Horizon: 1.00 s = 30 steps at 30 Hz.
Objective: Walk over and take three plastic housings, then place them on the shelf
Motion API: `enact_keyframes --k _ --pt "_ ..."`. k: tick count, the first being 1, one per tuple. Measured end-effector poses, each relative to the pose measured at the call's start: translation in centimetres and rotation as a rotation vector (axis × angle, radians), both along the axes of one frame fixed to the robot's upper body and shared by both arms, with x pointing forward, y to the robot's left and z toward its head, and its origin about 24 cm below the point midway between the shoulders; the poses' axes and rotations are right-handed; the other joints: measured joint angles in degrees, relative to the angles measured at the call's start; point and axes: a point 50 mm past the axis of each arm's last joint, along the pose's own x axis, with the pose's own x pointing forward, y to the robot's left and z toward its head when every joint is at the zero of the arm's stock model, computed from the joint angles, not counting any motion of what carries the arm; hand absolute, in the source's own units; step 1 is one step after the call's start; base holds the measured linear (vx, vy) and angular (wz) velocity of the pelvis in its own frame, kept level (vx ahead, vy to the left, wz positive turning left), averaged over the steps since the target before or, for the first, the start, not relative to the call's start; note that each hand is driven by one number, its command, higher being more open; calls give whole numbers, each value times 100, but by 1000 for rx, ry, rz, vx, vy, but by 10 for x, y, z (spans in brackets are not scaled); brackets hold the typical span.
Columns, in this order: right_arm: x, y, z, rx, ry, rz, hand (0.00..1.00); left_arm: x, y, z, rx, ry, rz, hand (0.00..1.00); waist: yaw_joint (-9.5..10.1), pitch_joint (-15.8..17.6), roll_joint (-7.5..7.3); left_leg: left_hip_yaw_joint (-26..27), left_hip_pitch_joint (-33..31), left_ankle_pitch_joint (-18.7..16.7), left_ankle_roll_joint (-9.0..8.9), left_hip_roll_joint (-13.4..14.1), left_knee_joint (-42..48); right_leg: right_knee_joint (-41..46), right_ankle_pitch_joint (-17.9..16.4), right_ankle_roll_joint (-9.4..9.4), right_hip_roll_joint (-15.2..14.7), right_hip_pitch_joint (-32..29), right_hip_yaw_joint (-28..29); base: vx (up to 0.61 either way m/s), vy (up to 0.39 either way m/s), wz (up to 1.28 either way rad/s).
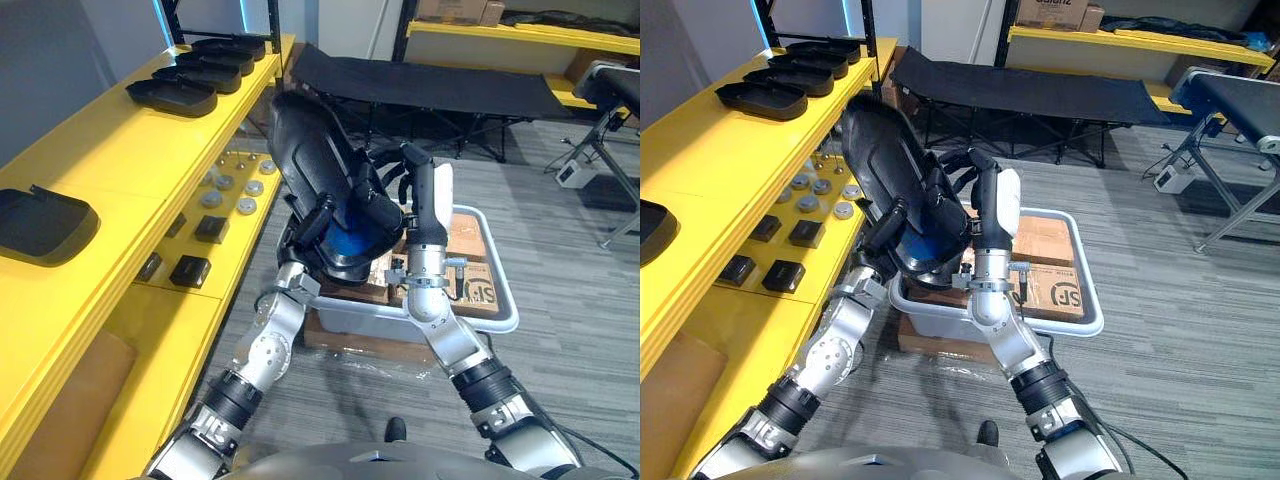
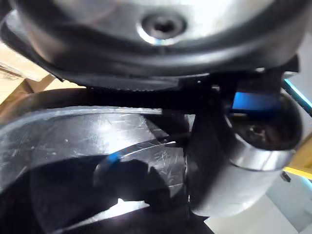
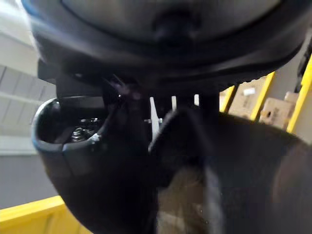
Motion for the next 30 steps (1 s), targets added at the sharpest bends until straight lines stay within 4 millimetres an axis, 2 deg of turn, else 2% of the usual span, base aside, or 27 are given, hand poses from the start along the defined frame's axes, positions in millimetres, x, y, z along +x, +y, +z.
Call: enact_keyframes --k 4,5,8,12,16,22,25,26,28,30 --pt "-4 7 -6 58 37 21 0 -1 0 -3 -22 17 38 0 -42 0 14 9 -31 0 1 0 4 0 0 0 -3 -33 2 0 0 0" --pt "-4 7 -7 58 40 23 100 -1 0 -4 -22 16 41 0 -44 -2 19 8 -45 1 1 -1 6 0 0 0 -4 -49 2 0 0 0" --pt "-6 10 -10 68 54 49 100 -2 1 -4 -18 20 60 0 -65 -3 26 10 -48 1 2 -1 2 0 0 0 -5 -55 0 0 0 0" --pt "-23 25 -29 138 141 141 100 0 7 2 -25 16 191 0 -118 -4 35 25 -49 0 2 -1 -5 2 -3 0 -5 -66 -12 0 0 0" --pt "-34 33 -42 178 212 176 100 -1 17 10 134 -31 313 0 -108 -3 47 25 -49 -7 0 -2 -1 2 -13 -15 -5 -66 -26 0 0 0" --pt "-37 32 -38 283 212 140 100 -14 28 35 415 -162 577 0 -42 -12 81 -1 -51 -7 -1 -3 0 3 -16 -18 -4 -52 -62 0 0 0" --pt "-36 12 -20 409 136 50 100 -18 55 52 585 -240 785 0 2 -28 155 -27 -47 -8 -2 -3 3 3 -17 -18 -4 -23 -85 0 0 4" --pt "-34 -2 -10 471 96 30 100 -20 71 56 674 -255 883 0 4 -46 186 -31 -39 -9 -3 -3 4 3 -18 -18 -4 -11 -85 0 0 0" --pt "-35 -27 6 557 28 46 100 -27 99 59 850 -269 1020 0 6 -70 224 -31 -14 -16 -5 -3 4 2 -23 -20 -4 13 -84 0 0 0" --pt "-37 -47 18 610 -10 96 100 -35 117 57 999 -272 1077 0 11 -75 231 -19 3 -22 -6 -3 4 1 -29 -25 -4 20 -76 0 0 0"
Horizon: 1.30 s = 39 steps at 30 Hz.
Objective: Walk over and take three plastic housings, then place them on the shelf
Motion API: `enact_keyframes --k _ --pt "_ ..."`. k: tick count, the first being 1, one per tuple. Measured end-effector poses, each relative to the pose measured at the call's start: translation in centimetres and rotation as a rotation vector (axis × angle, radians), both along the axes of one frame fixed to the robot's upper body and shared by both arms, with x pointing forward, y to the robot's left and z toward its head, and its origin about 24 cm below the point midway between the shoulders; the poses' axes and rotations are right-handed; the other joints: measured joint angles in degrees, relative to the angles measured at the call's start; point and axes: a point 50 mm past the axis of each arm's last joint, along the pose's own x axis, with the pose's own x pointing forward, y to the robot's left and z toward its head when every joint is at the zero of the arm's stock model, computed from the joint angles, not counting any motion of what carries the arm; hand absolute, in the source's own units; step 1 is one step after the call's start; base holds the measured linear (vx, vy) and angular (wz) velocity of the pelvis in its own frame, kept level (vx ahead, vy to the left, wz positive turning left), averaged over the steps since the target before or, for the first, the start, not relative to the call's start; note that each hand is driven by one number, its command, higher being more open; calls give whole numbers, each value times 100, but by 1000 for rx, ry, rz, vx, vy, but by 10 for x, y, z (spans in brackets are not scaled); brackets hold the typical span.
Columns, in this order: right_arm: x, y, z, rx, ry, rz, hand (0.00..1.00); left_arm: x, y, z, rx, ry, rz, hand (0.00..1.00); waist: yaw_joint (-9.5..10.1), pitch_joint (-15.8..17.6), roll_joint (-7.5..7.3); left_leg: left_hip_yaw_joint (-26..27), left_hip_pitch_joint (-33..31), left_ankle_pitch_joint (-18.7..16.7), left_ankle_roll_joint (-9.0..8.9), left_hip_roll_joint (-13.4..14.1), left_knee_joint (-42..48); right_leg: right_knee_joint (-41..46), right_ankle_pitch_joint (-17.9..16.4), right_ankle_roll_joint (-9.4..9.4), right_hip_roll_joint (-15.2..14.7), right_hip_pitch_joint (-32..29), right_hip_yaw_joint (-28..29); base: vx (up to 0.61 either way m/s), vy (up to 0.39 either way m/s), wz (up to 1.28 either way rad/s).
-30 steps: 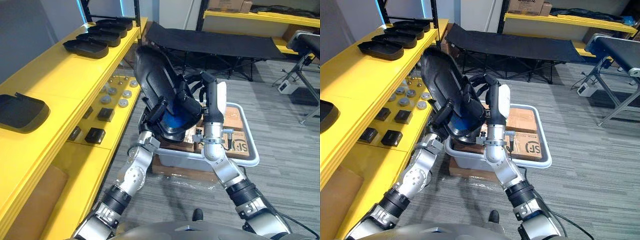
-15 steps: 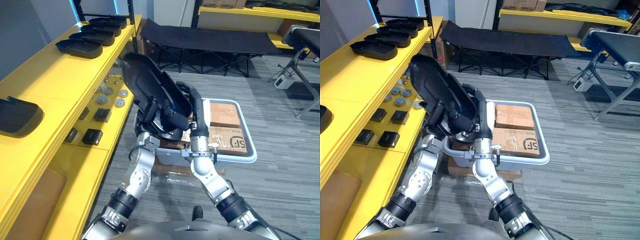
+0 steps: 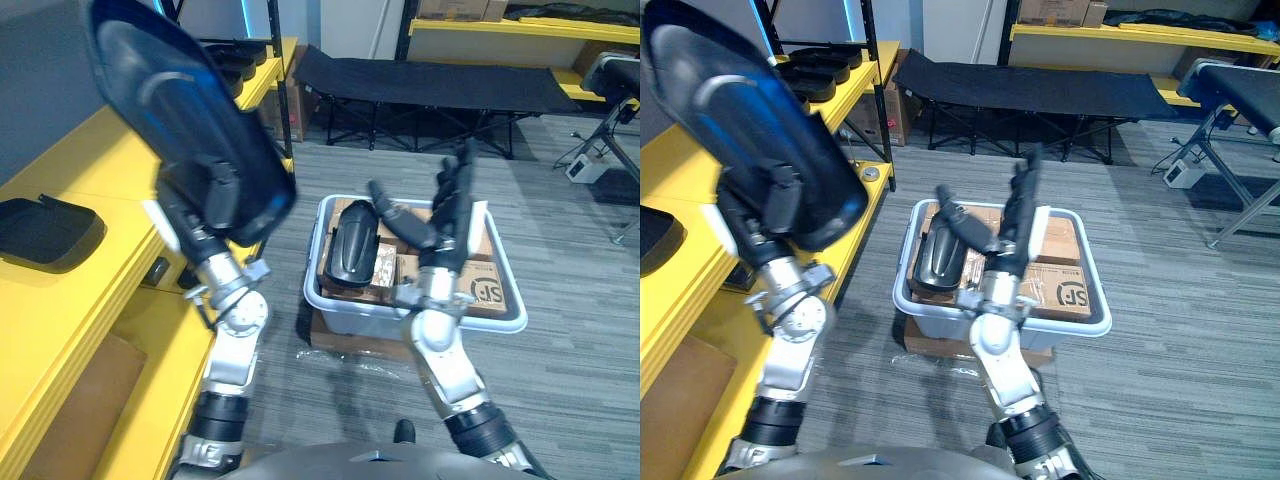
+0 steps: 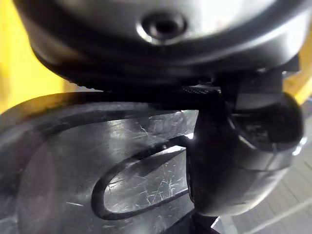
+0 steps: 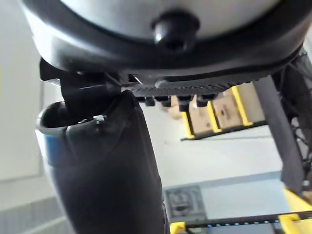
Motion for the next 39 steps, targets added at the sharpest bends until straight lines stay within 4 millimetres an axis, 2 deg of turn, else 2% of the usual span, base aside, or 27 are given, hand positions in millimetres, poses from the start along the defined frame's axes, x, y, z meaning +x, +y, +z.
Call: enact_keyframes --k 1,3,5,8,10,13,15,17,21,26,27,32,36,39 --pt "-4 -11 5 17 -34 32 100 -4 8 -3 77 33 32 0 14 0 0 5 8 -1 -1 1 -1 -1 -9 -10 0 1 2 0 0 -3" --pt "-9 -20 10 28 -68 94 100 -8 17 -7 136 74 55 0 9 1 3 32 25 -16 -4 1 -6 -2 -11 -8 0 -7 20 0 0 -7" --pt "-16 -26 13 54 -108 235 100 -12 24 -12 160 114 57 0 -10 1 4 99 40 -30 -3 1 -8 -2 -31 -33 0 -39 77 0 0 -13" --pt "-24 -31 8 43 -94 320 100 -12 24 -12 143 115 8 0 -18 -5 15 108 17 -24 1 1 -25 -2 -32 -35 1 -77 83 -1 1 -3" --pt "-26 -32 0 39 -35 333 100 -13 22 -13 73 90 -75 0 -50 -13 43 129 19 -19 2 1 -55 -2 -29 -30 1 -93 94 0 0 0" --pt "-27 -30 -24 15 132 282 100 -28 9 -12 -99 22 -246 0 -152 -9 78 137 24 -18 4 0 -93 -1 -15 -6 4 -99 96 24 13 0" --pt "-25 -33 -55 -88 317 175 100 -32 -5 -8 -140 -11 -396 0 -122 -5 91 136 21 -18 4 -2 -92 -1 -16 -6 4 -97 96 19 10 0" --pt "-25 -36 -78 -87 437 142 100 -33 -13 -6 -153 -28 -491 0 -29 18 157 130 17 -19 6 -3 -92 0 -16 -5 4 -93 90 0 0 0" --pt "-25 -39 -97 -114 528 108 100 -37 -9 -7 -178 -46 -510 0 24 10 290 30 -61 -13 13 -2 -74 1 -19 -1 4 -83 10 -2 1 11" --pt "-14 -33 -88 -105 480 96 100 -42 11 -4 -164 -63 -425 0 197 14 278 -305 -181 9 53 2 -60 -1 -63 2 -8 73 -315 -24 -1 34" --pt "-9 -29 -84 -102 457 105 100 -49 18 0 -157 -78 -389 0 221 12 260 -439 -261 36 61 4 -53 -1 -85 -9 -10 100 -451 -15 -4 43" --pt "2 -17 -76 -132 418 126 100 -72 41 10 -141 -131 -246 0 626 9 247 -789 -369 161 5 1 -88 0 -122 -8 -9 229 -790 2 4 37" --pt "6 5 -77 -144 422 243 100 -93 57 3 -166 -127 -139 0 854 5 227 -978 -409 96 25 -7 31 0 -183 -1 -9 392 -971 -1 17 20" --pt "5 15 -83 -158 449 309 100 -99 59 -1 -219 -130 -137 0 887 -6 189 -1213 -582 68 67 -21 131 0 -272 16 -9 531 -1269 -26 19 50"
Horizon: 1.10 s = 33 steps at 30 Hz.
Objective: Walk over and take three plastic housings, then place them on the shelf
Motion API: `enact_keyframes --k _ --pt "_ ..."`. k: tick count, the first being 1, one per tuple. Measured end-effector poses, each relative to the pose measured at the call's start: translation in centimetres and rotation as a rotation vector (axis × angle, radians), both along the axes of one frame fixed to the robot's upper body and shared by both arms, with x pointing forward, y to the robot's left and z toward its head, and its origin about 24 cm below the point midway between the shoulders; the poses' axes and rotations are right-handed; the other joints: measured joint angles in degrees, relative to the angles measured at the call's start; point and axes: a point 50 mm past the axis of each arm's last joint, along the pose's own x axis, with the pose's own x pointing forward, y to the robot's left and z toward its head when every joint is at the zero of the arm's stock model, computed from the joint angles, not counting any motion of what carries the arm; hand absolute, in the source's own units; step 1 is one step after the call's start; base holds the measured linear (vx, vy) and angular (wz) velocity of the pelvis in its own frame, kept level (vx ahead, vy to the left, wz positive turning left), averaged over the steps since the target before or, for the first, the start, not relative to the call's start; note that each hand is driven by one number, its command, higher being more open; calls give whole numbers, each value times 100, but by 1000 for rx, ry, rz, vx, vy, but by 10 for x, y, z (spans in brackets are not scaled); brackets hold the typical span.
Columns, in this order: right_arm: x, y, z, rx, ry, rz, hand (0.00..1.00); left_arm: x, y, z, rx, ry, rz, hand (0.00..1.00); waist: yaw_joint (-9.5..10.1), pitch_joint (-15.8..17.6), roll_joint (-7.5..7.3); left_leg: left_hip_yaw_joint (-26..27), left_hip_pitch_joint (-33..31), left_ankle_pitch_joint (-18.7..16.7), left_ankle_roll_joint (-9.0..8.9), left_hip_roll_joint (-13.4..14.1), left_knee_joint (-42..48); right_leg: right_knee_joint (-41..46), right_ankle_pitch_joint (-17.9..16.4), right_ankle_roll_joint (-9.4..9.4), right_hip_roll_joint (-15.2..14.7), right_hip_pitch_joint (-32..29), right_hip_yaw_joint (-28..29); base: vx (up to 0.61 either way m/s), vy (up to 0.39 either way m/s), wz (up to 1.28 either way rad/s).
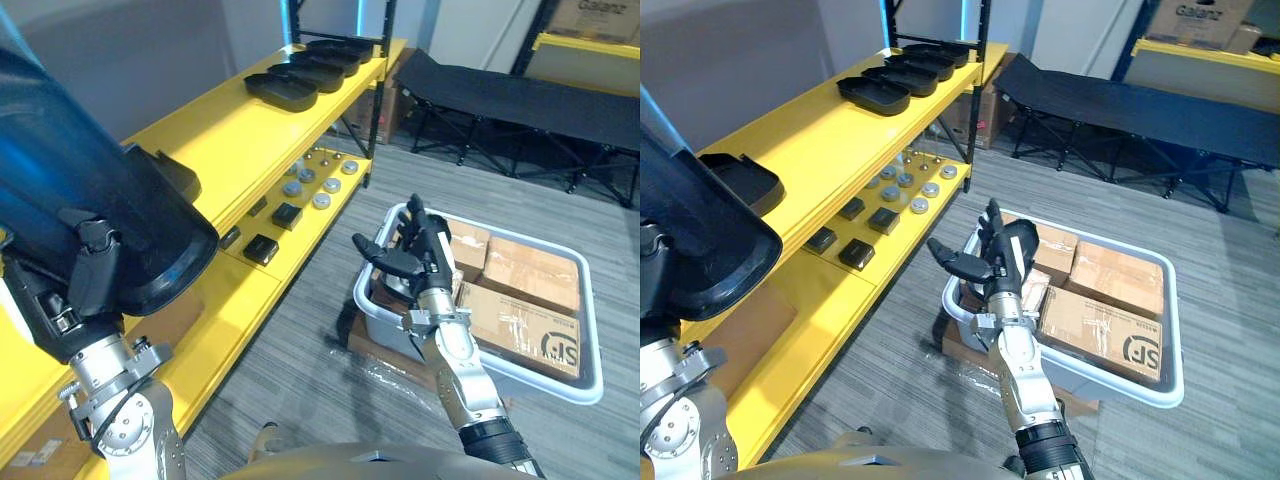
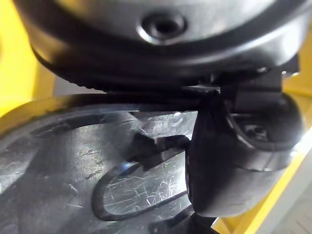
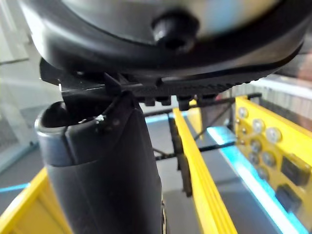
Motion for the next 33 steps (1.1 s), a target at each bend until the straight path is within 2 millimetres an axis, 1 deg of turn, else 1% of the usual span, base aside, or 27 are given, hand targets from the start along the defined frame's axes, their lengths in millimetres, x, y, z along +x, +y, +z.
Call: enact_keyframes --k 1,2,3,4,5,6,7,8,9,10,12,13,15,16,19,22,23,25,26,27,29,30,31,32,33 --pt "-1 3 -3 -3 16 17 100 0 0 0 -23 -13 -20 0 15 -13 -28 -102 -94 66 72 -13 -27 1 -56 -16 -6 63 -212 -19 1 68" --pt "-2 4 -4 -3 24 22 100 1 -1 0 -27 -18 -31 0 11 -11 -41 -122 -141 135 127 -18 -57 1 -94 14 -17 103 -335 -7 0 97" --pt "-3 5 -7 -6 42 25 100 2 -2 0 -31 -24 -61 0 -37 -35 -82 -124 -254 306 273 -73 -161 2 -131 51 -70 160 -598 7 -1 115" --pt "-3 4 -8 -9 51 23 100 3 -4 0 -26 -28 -92 0 -90 -35 -74 -126 -292 506 304 -96 -323 3 -157 74 -108 241 -843 22 4 119" --pt "-3 3 -9 -16 56 23 100 4 -6 0 -19 -29 -114 0 -66 -37 -60 -193 -270 651 211 -127 -458 3 -158 79 -127 285 -932 29 14 96" --pt "-3 3 -10 -19 60 24 100 5 -9 1 -9 -39 -135 0 -25 -39 -52 -294 -286 769 184 -184 -584 9 -157 97 -165 315 -1054 24 20 56" --pt "-3 3 -10 -19 60 25 100 5 -10 1 -7 -46 -146 0 1 -35 -43 -320 -279 810 178 -204 -645 55 -182 122 -194 312 -1081 19 26 53" --pt "-4 2 -11 -20 63 23 100 7 -13 2 -14 -63 -179 0 -7 -24 -25 -439 -283 852 180 -266 -692 248 -350 175 -264 308 -1070 15 20 65" --pt "-6 2 -13 -18 71 20 100 9 -17 3 -16 -75 -223 0 -105 -17 -8 -637 -286 885 196 -340 -724 566 -699 220 -292 280 -778 13 8 81" --pt "-7 1 -14 -18 77 16 100 12 -20 3 -11 -81 -251 0 -149 -15 -9 -763 -291 896 229 -392 -732 749 -895 219 -290 254 -550 -4 -21 90" --pt "-13 -4 -20 -18 102 -6 100 16 -27 5 -7 -110 -363 0 -258 -27 -47 -1026 -293 907 251 -555 -749 1371 -1512 141 -282 31 230 -19 -51 77" --pt "-16 -6 -22 -17 109 -15 100 18 -29 6 1 -115 -400 0 -276 -38 -56 -1062 -287 936 244 -597 -808 1556 -1673 113 -292 -63 418 -17 -51 45" --pt "-18 -7 -23 -14 115 -19 100 18 -28 7 16 -115 -408 0 -268 -51 -51 -1053 -327 1025 193 -596 -851 1568 -1673 139 -299 -86 383 24 -44 14" --pt "-18 -9 -24 -14 116 -23 100 19 -28 8 12 -121 -408 0 -270 -51 -52 -1013 -380 1084 174 -596 -852 1552 -1606 224 -291 -108 365 44 -37 8" --pt "-18 -10 -23 -14 111 -7 100 20 -27 7 -14 -129 -395 0 -280 -39 -72 -893 -390 1116 165 -573 -856 1485 -1549 236 -272 -117 384 8 -10 -4" --pt "-19 -10 -24 -18 112 9 100 21 -29 4 -49 -126 -379 0 -337 -25 -71 -801 -366 1127 174 -560 -812 1357 -1506 235 -235 28 303 -7 -9 10" --pt "-19 -10 -24 -26 112 10 100 21 -30 3 -53 -124 -381 0 -411 3 -77 -648 -362 1174 235 -567 -810 1346 -1511 229 -238 119 193 -40 7 35" --pt "-19 -11 -21 -28 96 7 100 22 -32 3 -49 -124 -396 0 -446 135 -87 -366 -383 1212 400 -567 -781 1350 -1546 184 -245 181 56 -72 15 37" --pt "-18 -14 -18 -23 80 -2 100 23 -34 3 -50 -123 -411 0 -441 239 -81 -271 -483 1164 503 -564 -666 1361 -1567 170 -260 178 -21 -118 28 36" --pt "-17 -16 -15 -16 66 -12 100 24 -36 3 -52 -122 -420 0 -446 303 -70 -183 -585 1138 518 -561 -565 1395 -1595 186 -282 169 -93 -134 51 43" --pt "-16 -19 -9 -10 22 -28 100 26 -38 1 -60 -116 -427 0 -450 448 -69 161 -804 1060 565 -554 -263 1544 -1661 238 -416 129 -201 -68 76 35" --pt "-15 -19 -6 -7 -6 -32 100 26 -38 -2 -62 -106 -415 0 -410 540 -66 307 -949 961 555 -571 79 1667 -1694 251 -512 96 -182 -11 125 6" --pt "-13 -18 -2 -2 -34 -31 100 25 -35 -3 -70 -100 -389 0 -354 645 -93 371 -1091 726 559 -606 506 1756 -1705 272 -592 98 -103 6 133 -10" --pt "-12 -16 0 3 -46 -27 100 25 -34 -3 -75 -99 -378 0 -313 665 -109 382 -1183 602 573 -615 728 1785 -1707 295 -614 112 -84 50 148 -13" --pt "-11 -12 3 28 -71 -23 100 25 -34 -3 -81 -98 -367 0 -280 701 -137 383 -1321 376 574 -639 1186 1836 -1703 342 -659 169 -82 67 147 1"
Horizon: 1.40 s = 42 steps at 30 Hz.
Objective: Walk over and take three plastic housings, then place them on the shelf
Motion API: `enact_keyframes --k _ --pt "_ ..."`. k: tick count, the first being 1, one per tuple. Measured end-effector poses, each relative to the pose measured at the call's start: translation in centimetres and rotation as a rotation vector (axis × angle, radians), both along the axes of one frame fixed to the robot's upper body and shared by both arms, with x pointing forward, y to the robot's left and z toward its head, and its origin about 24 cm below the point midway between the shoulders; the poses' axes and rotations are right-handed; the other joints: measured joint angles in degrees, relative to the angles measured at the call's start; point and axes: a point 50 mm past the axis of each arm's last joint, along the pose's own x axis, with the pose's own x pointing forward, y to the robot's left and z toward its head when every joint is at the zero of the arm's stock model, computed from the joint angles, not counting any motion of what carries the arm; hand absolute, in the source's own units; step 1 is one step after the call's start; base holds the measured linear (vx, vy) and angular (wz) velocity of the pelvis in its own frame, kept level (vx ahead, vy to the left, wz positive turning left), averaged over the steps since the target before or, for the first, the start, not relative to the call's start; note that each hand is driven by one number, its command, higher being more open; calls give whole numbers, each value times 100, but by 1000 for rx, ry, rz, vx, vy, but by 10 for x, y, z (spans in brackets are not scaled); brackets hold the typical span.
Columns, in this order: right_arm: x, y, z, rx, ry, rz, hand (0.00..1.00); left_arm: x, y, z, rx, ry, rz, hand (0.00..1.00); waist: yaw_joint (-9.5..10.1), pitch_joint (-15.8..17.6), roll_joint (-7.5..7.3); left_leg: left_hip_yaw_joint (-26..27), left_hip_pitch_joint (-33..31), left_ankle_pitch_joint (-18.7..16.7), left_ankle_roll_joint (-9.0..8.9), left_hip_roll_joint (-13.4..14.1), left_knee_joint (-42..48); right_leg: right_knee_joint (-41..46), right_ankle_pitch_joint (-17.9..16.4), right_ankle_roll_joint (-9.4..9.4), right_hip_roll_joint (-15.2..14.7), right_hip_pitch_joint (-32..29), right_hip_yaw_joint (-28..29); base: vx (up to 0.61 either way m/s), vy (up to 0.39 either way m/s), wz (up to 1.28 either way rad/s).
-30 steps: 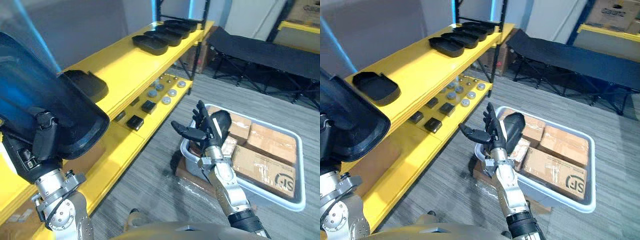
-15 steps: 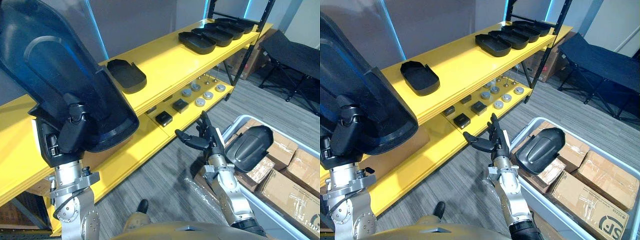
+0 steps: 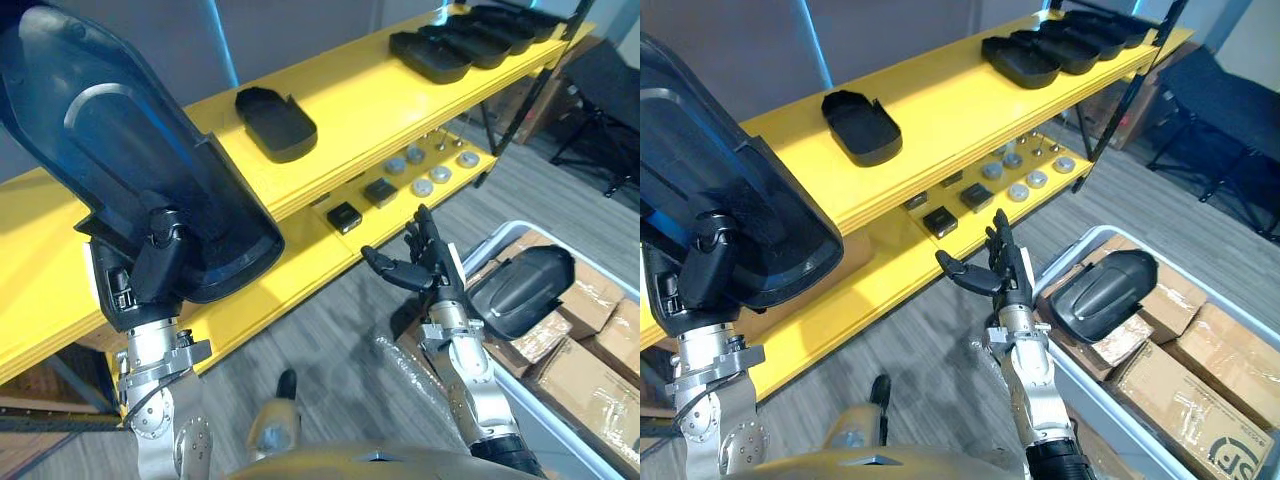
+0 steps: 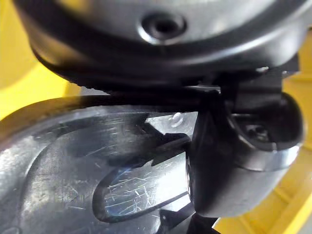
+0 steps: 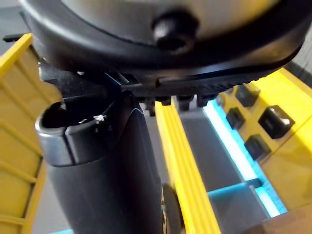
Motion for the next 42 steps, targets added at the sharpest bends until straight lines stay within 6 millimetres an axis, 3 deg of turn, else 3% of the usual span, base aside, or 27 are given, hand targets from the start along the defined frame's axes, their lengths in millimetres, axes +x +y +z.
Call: enact_keyframes --k 2,4,5,6,7,8,9,10,11,12,14,16,18,20,21,22,25,26,29,30,33,35,42 --pt "3 4 6 30 -40 -1 100 0 0 0 0 1 2 0 28 69 -40 3 -84 -412 66 -87 589 50 -71 86 -122 244 -57 68 181 11" --pt "4 5 13 67 -88 -13 100 -1 3 2 19 -6 8 0 68 64 -156 196 -108 -866 216 -250 1032 68 -75 -45 -352 516 -155 95 218 21" --pt "5 3 16 64 -112 -18 100 -1 4 3 25 -13 11 0 42 75 -98 227 -82 -973 242 -257 1152 529 39 -332 -470 397 -90 145 334 33" --pt "4 2 17 74 -133 -12 100 -1 7 5 38 -17 18 0 41 61 -71 201 11 -1032 337 -341 1126 1397 400 -881 -693 -17 166 172 352 31" --pt "4 3 20 78 -162 0 100 -2 11 7 65 -21 34 0 48 47 -93 202 176 -1031 414 -412 945 2029 996 -1337 -848 -401 418 155 316 21" --pt "4 4 22 83 -180 4 100 -3 14 9 81 -24 47 0 27 32 -118 189 270 -1009 467 -450 814 2278 1311 -1373 -881 -571 603 212 202 24" --pt "6 10 29 90 -222 32 100 -2 19 13 120 -29 75 0 -12 37 -109 44 425 -938 595 -478 573 2910 1223 -1232 -753 -918 962 192 103 30" --pt "8 12 33 87 -246 48 100 -1 21 16 128 -37 84 0 -30 31 -122 -49 508 -876 694 -506 458 3177 925 -1153 -611 -1021 1045 236 101 56" --pt "14 14 43 74 -301 73 100 2 24 21 132 -62 100 0 -64 29 -126 -235 705 -795 752 -547 199 3360 356 -1065 -281 -1109 1109 228 97 69" --pt "21 14 59 57 -371 83 100 6 24 27 131 -92 103 0 -72 29 -124 -400 888 -729 765 -626 -31 3128 -25 -954 31 -1149 1074 227 89 74" --pt "31 9 91 6 -524 75 100 15 23 37 136 -146 92 0 -140 30 -119 -734 1012 -687 789 -805 -213 2497 -372 -977 361 -1318 1187 218 27 99" --pt "34 0 122 -35 -671 48 100 29 20 45 143 -184 62 0 -182 2 -94 -1112 1067 -711 703 -928 -196 1934 -421 -941 680 -1557 1780 230 -51 131" --pt "23 -10 155 -79 -850 21 100 40 21 44 158 -175 44 0 -319 -23 -78 -1671 1215 -761 514 -1042 -118 1408 -286 -719 895 -1570 2468 220 -155 153" --pt "14 -11 173 -79 -947 26 100 39 23 41 154 -164 38 0 -293 -88 -164 -1788 1277 -867 341 -1054 -49 789 -43 -605 881 -1386 2332 278 -302 105" --pt "8 -11 185 -69 -1010 28 100 38 25 41 147 -168 27 0 -265 -197 -339 -1737 1230 -997 161 -1068 42 283 620 -687 843 -1233 2157 372 -502 98" --pt "6 -12 193 -69 -1045 34 100 35 27 37 112 -166 30 0 -249 -235 -266 -1712 1214 -1142 -2 -884 165 0 447 -601 946 -939 1898 260 -371 76" --pt "8 -21 193 -31 -1011 25 100 32 22 30 90 -157 -12 0 -253 -414 15 -971 1158 -1093 -13 -223 -107 -661 611 -813 1376 -535 1462 156 -281 48" --pt "9 -22 191 -22 -991 21 100 32 21 30 93 -162 -22 0 -268 -419 25 -890 1181 -1037 -43 -170 -205 -729 623 -830 1401 -492 1416 118 -227 38" --pt "10 -42 169 -16 -845 -41 100 38 0 34 105 -195 -133 0 -516 -439 76 575 1138 -777 201 364 -423 -919 641 -870 1336 -235 887 60 -86 79" --pt "8 -50 159 -22 -784 -71 100 41 -10 35 116 -200 -182 0 -650 -457 106 1175 1164 -535 131 475 -469 -895 633 -864 1243 -188 679 52 29 77" --pt "5 -57 144 -6 -707 -91 100 48 -25 36 177 -165 -226 0 -691 -474 130 1311 1300 -231 153 158 -1010 -891 627 -791 983 -248 562 23 82 32" --pt "1 -57 134 14 -678 -76 100 50 -24 31 210 -103 -220 0 -733 -471 135 1313 1399 -90 179 38 -1267 -904 654 -746 902 -254 541 -15 78 9" --pt "-1 -52 124 45 -648 -49 100 31 11 -9 319 222 -121 0 -734 -472 136 1439 1566 -62 162 -94 -1424 -1127 815 -603 911 -273 876 -57 28 -17"
